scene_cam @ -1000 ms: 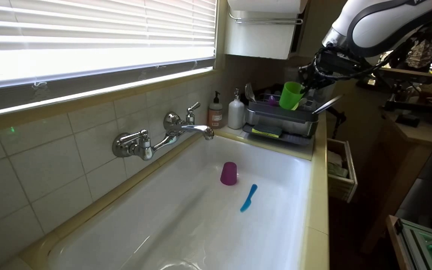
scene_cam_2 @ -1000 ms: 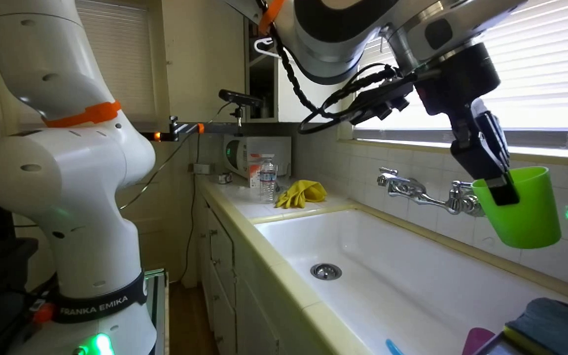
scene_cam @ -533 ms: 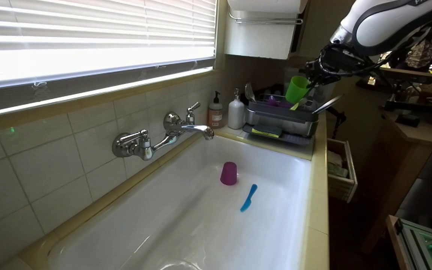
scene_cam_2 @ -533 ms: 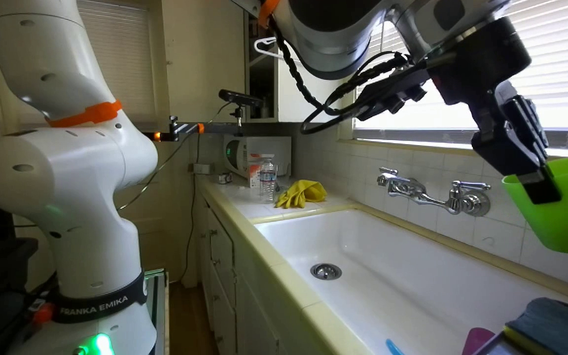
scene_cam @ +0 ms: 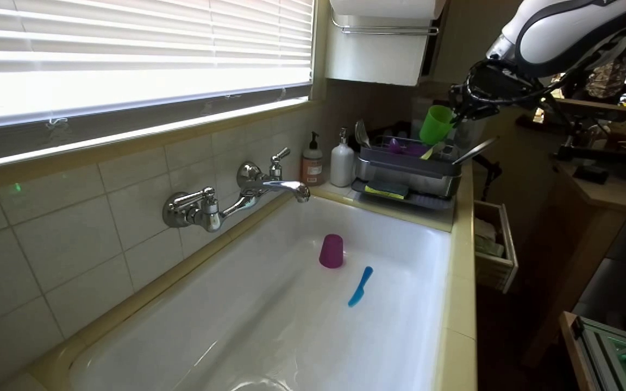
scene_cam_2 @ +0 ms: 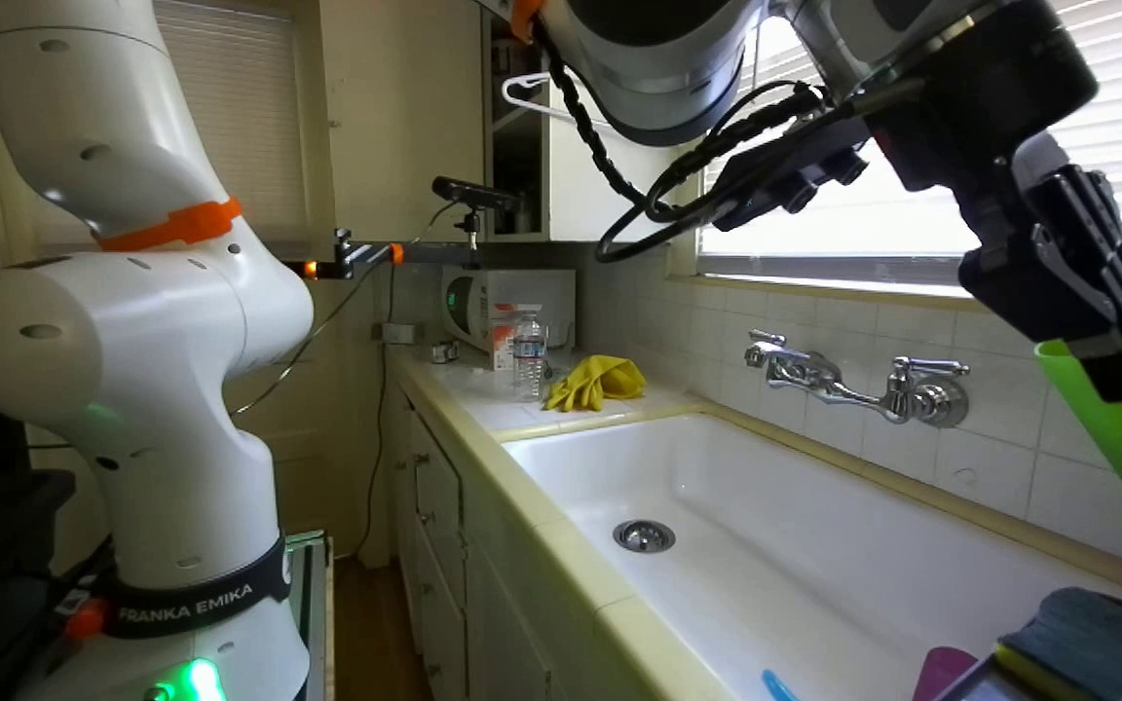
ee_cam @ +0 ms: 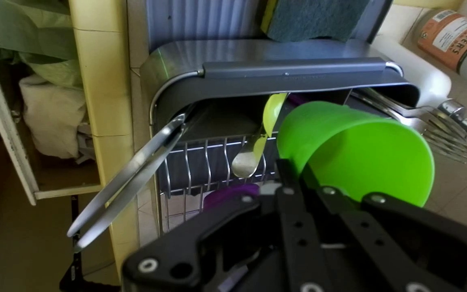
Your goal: Put the yellow spoon then the green cup in the dish rack
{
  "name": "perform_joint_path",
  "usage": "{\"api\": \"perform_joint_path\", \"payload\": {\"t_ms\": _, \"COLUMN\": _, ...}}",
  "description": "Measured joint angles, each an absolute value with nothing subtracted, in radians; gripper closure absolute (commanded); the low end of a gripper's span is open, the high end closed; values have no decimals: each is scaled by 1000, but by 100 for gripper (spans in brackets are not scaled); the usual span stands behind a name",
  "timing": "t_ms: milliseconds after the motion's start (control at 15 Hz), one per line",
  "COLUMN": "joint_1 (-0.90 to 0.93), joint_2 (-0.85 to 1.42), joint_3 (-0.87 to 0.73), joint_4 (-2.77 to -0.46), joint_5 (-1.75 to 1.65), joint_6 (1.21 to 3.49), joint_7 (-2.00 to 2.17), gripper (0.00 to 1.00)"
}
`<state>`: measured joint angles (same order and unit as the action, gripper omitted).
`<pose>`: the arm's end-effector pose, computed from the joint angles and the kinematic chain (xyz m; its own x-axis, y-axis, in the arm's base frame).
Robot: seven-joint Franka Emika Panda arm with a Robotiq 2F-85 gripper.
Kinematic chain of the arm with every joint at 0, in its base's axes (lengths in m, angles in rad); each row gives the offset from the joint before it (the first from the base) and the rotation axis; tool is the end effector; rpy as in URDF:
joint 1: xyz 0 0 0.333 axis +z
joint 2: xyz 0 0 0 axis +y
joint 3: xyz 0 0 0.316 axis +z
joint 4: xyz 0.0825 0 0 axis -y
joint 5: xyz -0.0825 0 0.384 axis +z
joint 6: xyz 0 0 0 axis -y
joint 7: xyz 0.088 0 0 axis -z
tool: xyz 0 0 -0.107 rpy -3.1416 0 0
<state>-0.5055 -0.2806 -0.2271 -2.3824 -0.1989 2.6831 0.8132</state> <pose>0.3705 -0.3324 0.4912 0.0722 -0.8909 0.4485 -0.9193 -0.2339 -0.3166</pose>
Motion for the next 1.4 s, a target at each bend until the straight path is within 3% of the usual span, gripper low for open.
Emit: {"api": "perform_joint_path", "payload": {"t_ms": 1400, "joint_1": -536, "joint_2": -195, "joint_3": -262, "joint_4": -2243, "joint_5": -198, "joint_6": 2589, "joint_7": 894, "gripper": 99}}
